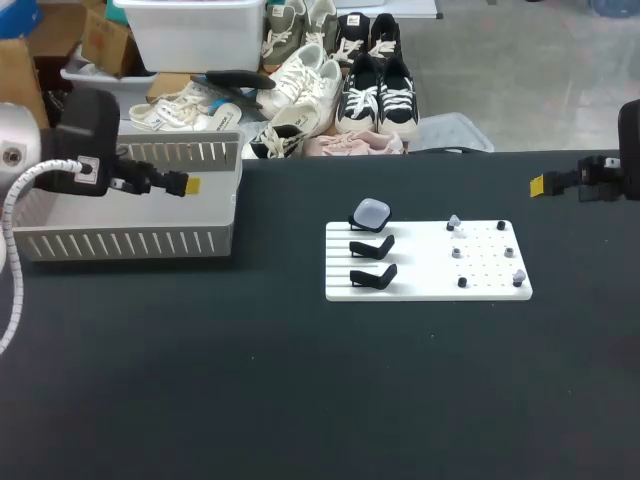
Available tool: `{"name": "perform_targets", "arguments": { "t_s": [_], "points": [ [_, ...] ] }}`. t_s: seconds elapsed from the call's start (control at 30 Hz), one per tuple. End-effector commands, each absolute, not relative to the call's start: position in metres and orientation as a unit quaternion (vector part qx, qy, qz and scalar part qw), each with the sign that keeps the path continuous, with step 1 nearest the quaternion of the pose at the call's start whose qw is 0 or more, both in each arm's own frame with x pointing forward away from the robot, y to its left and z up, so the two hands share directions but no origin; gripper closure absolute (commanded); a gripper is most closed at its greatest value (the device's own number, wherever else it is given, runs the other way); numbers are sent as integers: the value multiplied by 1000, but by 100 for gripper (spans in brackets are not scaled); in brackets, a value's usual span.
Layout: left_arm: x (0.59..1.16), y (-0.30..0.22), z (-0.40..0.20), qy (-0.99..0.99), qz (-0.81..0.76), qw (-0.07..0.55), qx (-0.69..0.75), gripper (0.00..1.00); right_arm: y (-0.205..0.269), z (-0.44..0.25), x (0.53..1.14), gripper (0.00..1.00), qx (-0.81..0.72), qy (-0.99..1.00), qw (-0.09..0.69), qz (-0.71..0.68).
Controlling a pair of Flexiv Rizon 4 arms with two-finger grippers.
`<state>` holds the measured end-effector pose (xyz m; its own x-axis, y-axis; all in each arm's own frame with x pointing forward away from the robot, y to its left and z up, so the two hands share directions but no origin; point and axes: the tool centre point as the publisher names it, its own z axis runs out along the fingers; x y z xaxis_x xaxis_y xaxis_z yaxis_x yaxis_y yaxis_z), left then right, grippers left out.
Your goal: Pick up each earbud case from the left stands, insert the matching earbuds, close the lid, and place the case in the box.
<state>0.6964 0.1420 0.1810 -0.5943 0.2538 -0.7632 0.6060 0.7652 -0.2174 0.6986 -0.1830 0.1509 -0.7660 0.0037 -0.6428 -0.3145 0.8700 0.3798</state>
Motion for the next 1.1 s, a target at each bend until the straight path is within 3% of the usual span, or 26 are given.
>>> {"name": "perform_targets", "arguments": {
  "t_s": [0.03, 0.6, 1.1],
  "points": [
    [702, 139, 184, 825, -290, 372, 312, 0, -185, 150, 700, 0, -88, 908, 331, 244],
    [724, 109, 182, 723, -298, 367, 504, 0, -185, 150, 700, 0, -88, 908, 331, 244],
    [744, 75, 156, 665, -319, 346, 580, 0, -185, 150, 700, 0, -88, 908, 331, 244]
  ]
}}
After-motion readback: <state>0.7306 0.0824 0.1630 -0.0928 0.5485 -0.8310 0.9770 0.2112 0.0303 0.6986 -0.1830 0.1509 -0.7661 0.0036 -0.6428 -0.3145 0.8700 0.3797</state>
